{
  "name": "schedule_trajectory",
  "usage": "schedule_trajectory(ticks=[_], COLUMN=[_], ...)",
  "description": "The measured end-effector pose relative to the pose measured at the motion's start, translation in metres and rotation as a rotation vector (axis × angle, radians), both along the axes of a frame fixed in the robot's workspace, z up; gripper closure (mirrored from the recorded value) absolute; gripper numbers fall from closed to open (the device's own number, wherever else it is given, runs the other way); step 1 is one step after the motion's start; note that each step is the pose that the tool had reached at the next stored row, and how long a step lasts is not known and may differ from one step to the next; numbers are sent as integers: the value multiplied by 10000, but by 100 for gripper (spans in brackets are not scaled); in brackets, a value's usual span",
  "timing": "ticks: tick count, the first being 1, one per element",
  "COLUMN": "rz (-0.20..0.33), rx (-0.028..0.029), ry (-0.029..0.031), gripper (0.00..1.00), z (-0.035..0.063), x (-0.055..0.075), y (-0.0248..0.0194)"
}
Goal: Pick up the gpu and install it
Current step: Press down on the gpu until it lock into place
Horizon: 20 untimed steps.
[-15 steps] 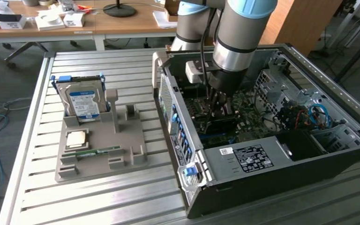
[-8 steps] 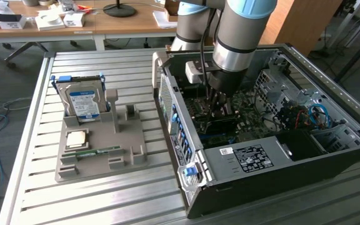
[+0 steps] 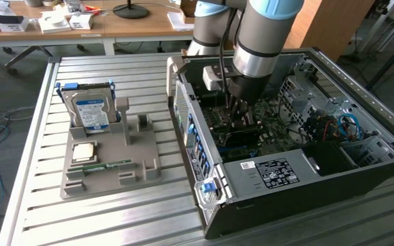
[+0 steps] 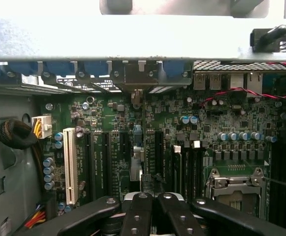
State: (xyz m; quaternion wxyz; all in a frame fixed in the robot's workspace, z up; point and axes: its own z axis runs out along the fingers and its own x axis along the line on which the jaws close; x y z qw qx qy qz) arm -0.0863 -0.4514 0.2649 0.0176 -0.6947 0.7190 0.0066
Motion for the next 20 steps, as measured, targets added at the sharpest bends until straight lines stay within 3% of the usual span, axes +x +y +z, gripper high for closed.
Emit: schedule_trajectory(ticks=[20], rz=[1], rx=[-8], ry=[4], gripper=[89], z=[503], x=[0], y=[-1])
